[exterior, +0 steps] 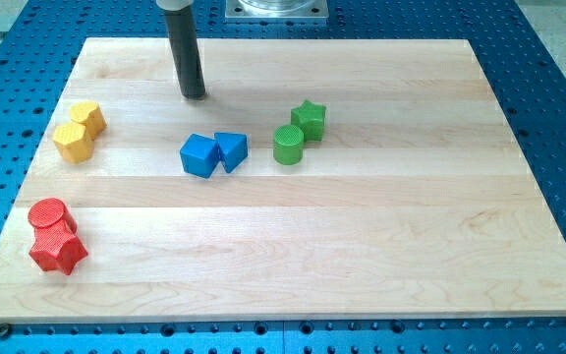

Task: Move the green blocks to the bottom right of board

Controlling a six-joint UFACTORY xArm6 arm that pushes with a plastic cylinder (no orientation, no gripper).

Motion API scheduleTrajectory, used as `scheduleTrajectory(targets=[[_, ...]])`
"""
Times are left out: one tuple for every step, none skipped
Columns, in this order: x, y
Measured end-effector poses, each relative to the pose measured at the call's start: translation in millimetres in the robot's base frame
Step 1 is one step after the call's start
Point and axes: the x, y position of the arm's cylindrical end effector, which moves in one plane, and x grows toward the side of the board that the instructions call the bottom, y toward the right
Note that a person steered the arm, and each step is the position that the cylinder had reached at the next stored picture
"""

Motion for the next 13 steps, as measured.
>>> scheduleTrajectory(targets=[[-0.9, 15.0], [0.5, 81.5], [55.8, 115.4], [70.3, 110.8], [129.6, 149.4], [153.3, 168.3], [158.5, 145.8], [183.1, 150.6], [217.0, 190.4], [212.3, 158.1], [270.5, 199.0], [271.9, 304.4], [253.6, 294.1]])
